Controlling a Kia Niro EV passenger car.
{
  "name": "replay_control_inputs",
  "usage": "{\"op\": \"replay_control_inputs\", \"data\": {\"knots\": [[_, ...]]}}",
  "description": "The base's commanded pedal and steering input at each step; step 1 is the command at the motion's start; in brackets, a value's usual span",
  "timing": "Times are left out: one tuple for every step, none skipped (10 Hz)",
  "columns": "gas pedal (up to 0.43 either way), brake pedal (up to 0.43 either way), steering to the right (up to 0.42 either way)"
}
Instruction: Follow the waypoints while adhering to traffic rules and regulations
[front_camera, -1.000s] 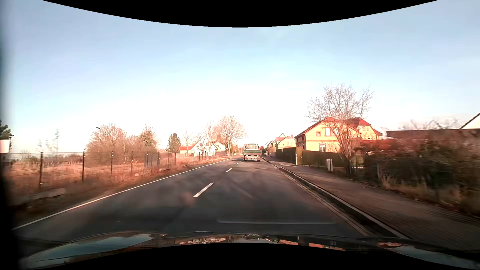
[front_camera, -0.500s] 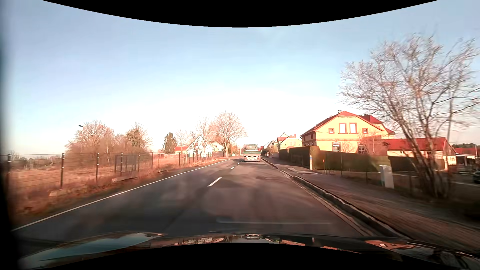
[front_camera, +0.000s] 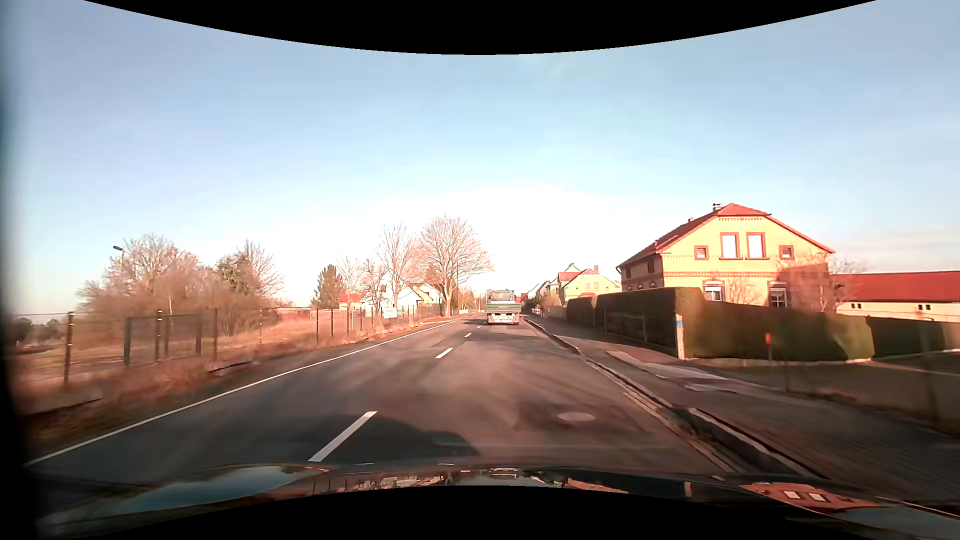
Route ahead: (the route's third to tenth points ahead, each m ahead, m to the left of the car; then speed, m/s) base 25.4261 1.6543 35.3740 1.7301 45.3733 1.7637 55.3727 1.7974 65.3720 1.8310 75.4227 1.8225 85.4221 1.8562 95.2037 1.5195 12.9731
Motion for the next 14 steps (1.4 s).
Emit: {"op": "replay_control_inputs", "data": {"knots": [[0.130, 0.000, -0.001], [0.130, 0.000, -0.001], [0.130, 0.000, -0.001], [0.130, 0.000, -0.001], [0.130, 0.000, -0.002], [0.130, 0.000, -0.002], [0.130, 0.000, -0.003], [0.130, 0.000, -0.003], [0.118, 0.000, -0.002], [0.118, 0.000, -0.003], [0.118, 0.000, -0.002], [0.118, 0.000, -0.003], [0.118, 0.000, -0.002], [0.118, 0.000, -0.003]]}}
